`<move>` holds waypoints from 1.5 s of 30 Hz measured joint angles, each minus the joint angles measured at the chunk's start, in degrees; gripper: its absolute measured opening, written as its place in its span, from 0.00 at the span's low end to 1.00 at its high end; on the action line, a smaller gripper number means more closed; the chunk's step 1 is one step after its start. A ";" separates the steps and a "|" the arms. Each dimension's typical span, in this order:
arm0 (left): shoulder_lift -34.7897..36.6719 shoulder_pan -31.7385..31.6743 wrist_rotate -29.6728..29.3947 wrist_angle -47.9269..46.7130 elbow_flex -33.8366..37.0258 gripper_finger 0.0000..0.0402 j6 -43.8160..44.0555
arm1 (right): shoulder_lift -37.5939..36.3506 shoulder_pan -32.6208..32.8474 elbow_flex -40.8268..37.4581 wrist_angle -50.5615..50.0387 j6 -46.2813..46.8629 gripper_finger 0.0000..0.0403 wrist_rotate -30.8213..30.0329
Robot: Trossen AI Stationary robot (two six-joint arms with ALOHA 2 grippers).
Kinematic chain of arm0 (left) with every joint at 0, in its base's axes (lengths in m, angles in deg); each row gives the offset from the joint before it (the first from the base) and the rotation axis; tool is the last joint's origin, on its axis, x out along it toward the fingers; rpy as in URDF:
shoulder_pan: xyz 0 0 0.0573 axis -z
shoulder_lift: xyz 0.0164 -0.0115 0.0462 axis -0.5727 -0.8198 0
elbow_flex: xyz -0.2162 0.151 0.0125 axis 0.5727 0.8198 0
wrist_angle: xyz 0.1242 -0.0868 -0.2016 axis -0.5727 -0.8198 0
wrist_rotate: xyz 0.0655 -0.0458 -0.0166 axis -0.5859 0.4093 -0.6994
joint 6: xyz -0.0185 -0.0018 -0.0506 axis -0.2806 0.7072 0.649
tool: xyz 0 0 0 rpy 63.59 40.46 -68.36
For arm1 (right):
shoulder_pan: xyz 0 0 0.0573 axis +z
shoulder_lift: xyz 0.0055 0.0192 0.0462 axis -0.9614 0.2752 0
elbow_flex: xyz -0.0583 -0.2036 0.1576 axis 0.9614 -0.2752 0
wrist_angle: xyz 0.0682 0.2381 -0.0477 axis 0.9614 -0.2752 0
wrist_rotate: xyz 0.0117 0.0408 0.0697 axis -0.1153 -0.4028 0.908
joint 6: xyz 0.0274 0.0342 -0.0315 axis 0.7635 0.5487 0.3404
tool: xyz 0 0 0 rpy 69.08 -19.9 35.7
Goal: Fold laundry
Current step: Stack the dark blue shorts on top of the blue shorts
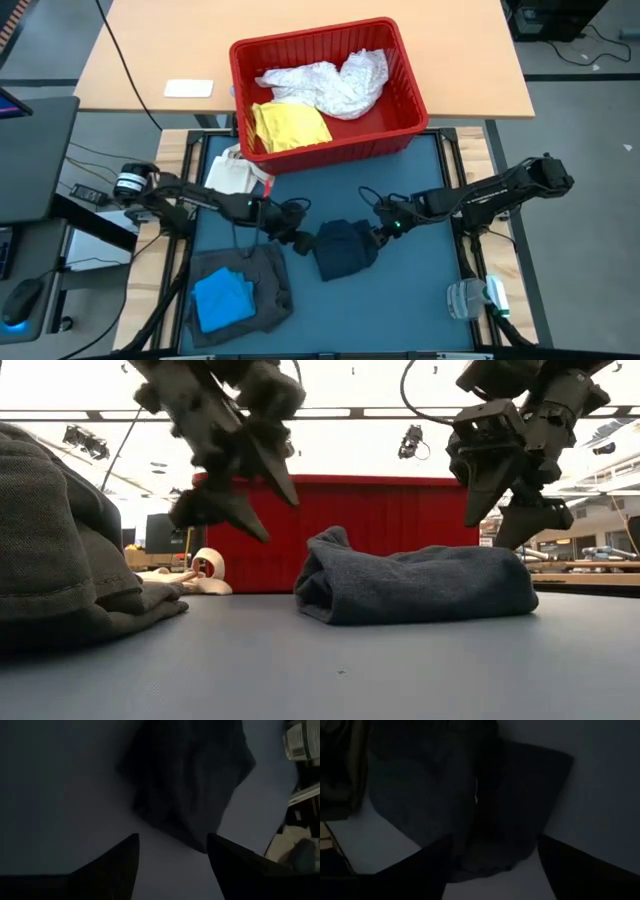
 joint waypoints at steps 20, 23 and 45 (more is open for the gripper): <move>-15.71 2.64 -14.76 18.94 -0.11 0.93 13.68 | 17.81 -3.97 0.15 23.19 -1.61 0.98 13.64; -18.73 1.55 -13.69 26.97 -0.18 0.93 10.09 | 21.57 -3.62 0.11 31.39 0.91 0.95 14.89; -7.93 -3.15 -2.92 19.91 -0.37 0.06 -2.91 | 17.81 -3.30 -0.13 46.14 4.48 0.05 12.92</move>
